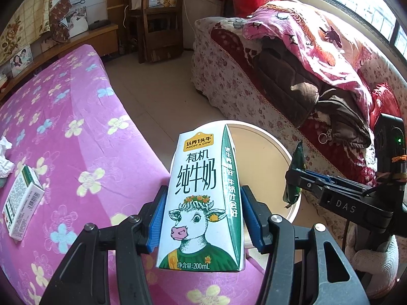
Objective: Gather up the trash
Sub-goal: 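Lift and carry the milk carton and snack bag over the white bin, then open the right gripper to drop the snack bag while the left releases the milk carton, then move both open grippers back over the table toward the remaining trash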
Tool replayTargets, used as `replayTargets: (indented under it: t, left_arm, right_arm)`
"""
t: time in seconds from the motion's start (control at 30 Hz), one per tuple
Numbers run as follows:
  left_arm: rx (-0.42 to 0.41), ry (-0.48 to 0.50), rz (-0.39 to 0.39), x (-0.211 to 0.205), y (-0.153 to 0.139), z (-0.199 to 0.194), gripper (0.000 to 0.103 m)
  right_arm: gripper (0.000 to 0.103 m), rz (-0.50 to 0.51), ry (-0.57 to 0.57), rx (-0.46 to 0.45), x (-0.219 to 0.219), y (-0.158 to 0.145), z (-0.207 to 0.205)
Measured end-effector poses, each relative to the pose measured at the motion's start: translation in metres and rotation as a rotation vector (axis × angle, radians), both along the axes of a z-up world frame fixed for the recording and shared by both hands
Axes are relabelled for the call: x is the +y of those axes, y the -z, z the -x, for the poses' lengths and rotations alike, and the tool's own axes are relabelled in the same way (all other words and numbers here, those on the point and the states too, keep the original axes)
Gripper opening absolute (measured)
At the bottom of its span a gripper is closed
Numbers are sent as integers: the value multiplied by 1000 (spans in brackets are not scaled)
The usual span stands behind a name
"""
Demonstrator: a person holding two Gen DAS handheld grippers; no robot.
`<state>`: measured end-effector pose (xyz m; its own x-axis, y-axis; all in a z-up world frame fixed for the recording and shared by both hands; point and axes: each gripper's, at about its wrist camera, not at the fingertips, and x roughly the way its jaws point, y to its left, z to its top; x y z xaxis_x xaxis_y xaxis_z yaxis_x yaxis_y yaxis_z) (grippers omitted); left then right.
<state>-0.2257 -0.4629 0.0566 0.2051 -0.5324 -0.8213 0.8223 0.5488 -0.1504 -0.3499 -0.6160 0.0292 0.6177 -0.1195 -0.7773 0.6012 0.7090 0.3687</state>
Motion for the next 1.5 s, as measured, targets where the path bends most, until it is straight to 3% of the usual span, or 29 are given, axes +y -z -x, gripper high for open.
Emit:
replayTargets:
  t: [0.27,0.3,0.33,0.37,0.93,1.5]
  left_arm:
    - [50,-3,22,-2,7,-6,57]
    - [55,-3,24,-1,8,-6,57]
    - [57,0,24,-2,8,-6,58]
    - [55,0,22,-2,9,-6,58]
    - [48,25,61,6,-3,0,59]
    - [-21,-43,41,42,-8,-13,59]
  right_arm:
    - [38,-35,27,12,-7,8,-3]
    - [48,-46,32,12,-9,9,-3]
    - [64,-54,37,10,-10,10,-2]
    - [66,-57,41,4,-11,10,-2]
    - [66,-56,50,-22,-6,-4,7]
    - [66,-40,-12,-28,28,-12,-7]
